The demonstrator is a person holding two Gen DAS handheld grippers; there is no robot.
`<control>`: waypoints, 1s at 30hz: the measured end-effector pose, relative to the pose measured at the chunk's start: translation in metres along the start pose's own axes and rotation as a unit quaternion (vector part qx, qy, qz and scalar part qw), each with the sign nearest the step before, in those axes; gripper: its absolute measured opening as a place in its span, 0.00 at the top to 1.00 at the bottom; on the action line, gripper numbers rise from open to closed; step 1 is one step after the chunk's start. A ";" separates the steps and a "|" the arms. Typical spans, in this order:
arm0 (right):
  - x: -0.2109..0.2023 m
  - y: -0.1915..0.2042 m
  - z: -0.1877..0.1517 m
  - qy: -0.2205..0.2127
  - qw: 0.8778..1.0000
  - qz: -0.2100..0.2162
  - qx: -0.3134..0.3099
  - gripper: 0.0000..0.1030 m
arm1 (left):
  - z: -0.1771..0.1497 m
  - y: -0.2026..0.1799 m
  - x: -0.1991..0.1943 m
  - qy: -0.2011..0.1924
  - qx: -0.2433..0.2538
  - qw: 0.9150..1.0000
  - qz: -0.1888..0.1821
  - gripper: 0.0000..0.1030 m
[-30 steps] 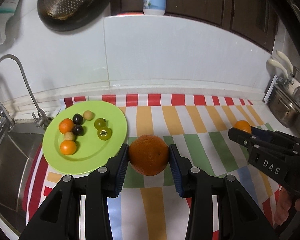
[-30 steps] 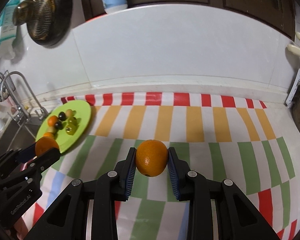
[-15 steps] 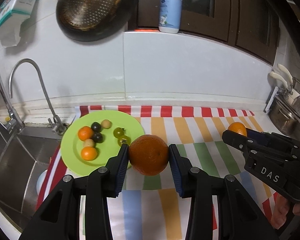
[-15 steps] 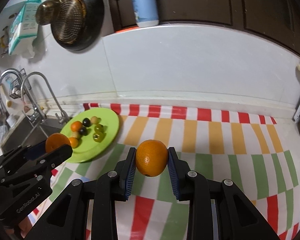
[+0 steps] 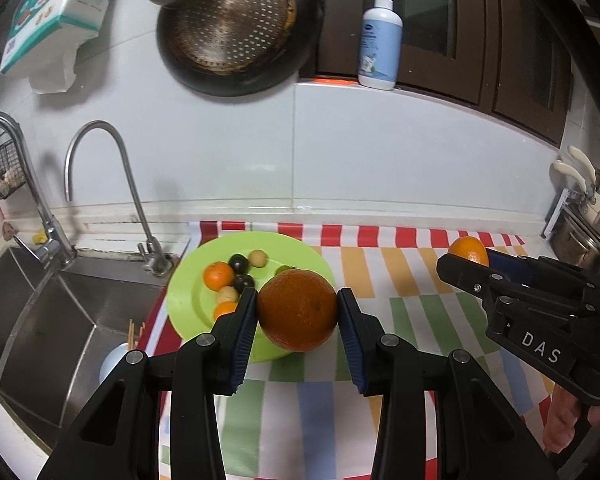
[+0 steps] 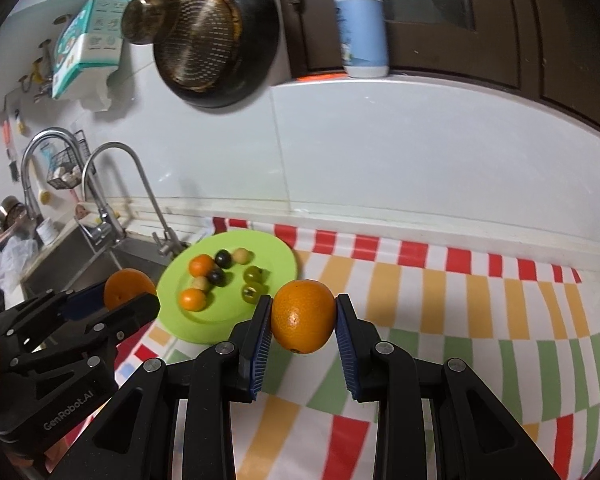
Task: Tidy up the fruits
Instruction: 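Carry both oranges over the green plate and open both tools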
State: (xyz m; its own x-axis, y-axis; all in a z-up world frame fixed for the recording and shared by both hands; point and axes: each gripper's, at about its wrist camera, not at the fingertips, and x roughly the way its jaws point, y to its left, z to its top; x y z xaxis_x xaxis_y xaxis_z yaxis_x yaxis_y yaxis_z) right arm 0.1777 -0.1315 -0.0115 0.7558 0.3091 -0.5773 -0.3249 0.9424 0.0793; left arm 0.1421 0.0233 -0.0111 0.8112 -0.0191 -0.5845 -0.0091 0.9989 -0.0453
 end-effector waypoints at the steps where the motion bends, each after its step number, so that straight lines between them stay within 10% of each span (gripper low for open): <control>1: 0.000 0.003 0.001 -0.001 1.000 0.002 -0.002 0.69 | 0.001 0.003 -0.001 -0.001 -0.001 1.000 0.001 0.62; 30: 0.091 0.056 0.020 0.050 0.995 0.065 -0.063 0.69 | 0.006 0.072 0.058 0.033 0.008 0.999 0.024 0.62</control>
State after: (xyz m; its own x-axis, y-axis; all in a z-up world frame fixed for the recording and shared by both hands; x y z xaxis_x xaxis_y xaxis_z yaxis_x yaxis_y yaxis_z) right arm 0.2399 -0.0478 -0.0435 0.6436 0.4074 -0.6479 -0.4897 0.8698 0.0605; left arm 0.1917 0.0941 -0.0431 0.7693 0.0273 -0.6384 -0.0382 0.9993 -0.0032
